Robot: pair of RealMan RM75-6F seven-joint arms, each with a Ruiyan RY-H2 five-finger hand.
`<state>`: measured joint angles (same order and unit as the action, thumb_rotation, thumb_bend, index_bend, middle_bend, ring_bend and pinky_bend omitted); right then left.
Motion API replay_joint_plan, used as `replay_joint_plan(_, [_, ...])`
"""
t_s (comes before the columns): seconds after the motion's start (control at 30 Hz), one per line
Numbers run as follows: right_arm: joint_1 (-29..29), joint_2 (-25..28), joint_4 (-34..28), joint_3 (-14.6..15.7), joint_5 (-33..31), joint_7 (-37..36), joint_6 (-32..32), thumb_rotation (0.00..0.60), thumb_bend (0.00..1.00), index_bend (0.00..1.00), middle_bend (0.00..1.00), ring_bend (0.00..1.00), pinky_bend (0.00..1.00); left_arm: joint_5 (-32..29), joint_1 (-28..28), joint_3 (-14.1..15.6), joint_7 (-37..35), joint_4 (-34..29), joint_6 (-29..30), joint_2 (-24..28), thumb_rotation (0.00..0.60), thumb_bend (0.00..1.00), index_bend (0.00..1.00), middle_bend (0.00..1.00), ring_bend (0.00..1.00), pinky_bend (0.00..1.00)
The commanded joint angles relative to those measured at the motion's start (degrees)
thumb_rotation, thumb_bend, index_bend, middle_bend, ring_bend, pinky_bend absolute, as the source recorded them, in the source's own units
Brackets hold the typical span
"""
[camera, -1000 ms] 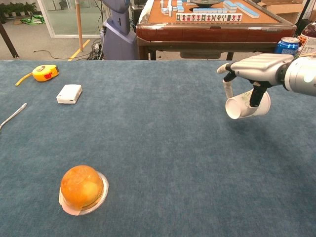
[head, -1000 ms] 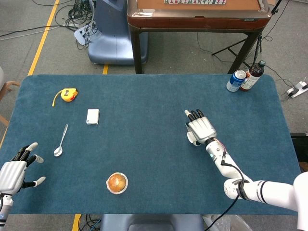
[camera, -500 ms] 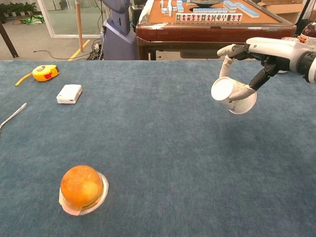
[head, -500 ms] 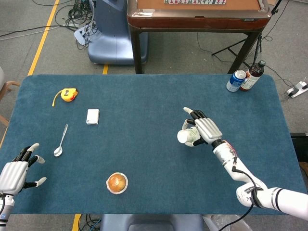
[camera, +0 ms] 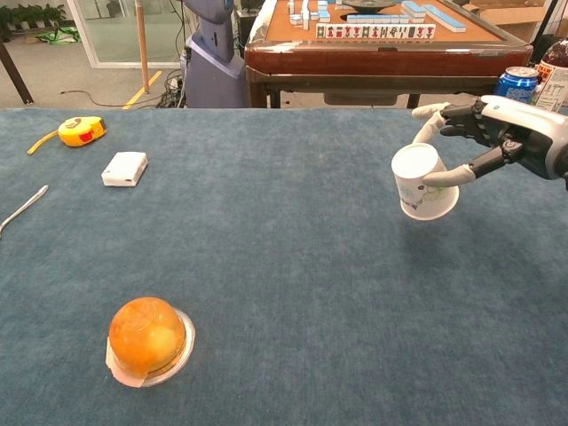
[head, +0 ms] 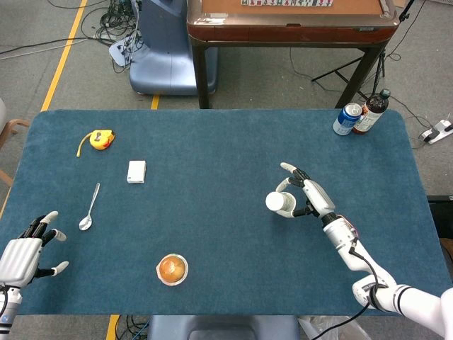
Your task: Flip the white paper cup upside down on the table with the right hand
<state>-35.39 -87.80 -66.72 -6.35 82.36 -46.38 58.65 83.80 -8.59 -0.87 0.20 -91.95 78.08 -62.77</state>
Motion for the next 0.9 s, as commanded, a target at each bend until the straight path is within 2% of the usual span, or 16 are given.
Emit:
replay_joint_plan(0.03, [0.7, -1.4, 2.1, 0.5, 0.7, -1.6, 0.5, 0.6, 0.13, 0.52, 0.07, 0.0, 0.0, 0.0, 0.0, 0.0, 0.0, 0.0, 0.0, 0.0, 0.6, 0.1, 0.43, 0.09, 0.08, 0.28])
replay_joint_plan(0.37, [1.4, -3.5, 6.8, 1.4, 2.5, -5.3, 1.7, 0.6, 0.12, 0.52, 0.07, 0.0, 0.0, 0.1, -0.1, 0.1, 0.4, 0.0, -0.2, -0.2, 0.6, 0.1, 0.43, 0.09, 0.08, 0.28])
replay_joint_plan(0.9, [2.0, -4.6, 10.0, 2.1, 3.2, -6.4, 1.7, 0.6, 0.11, 0.52, 0.07, 0.0, 0.0, 0.1, -0.1, 0.1, 0.4, 0.0, -0.2, -0.2, 0.6, 0.1, 0.43, 0.09, 0.08, 0.28])
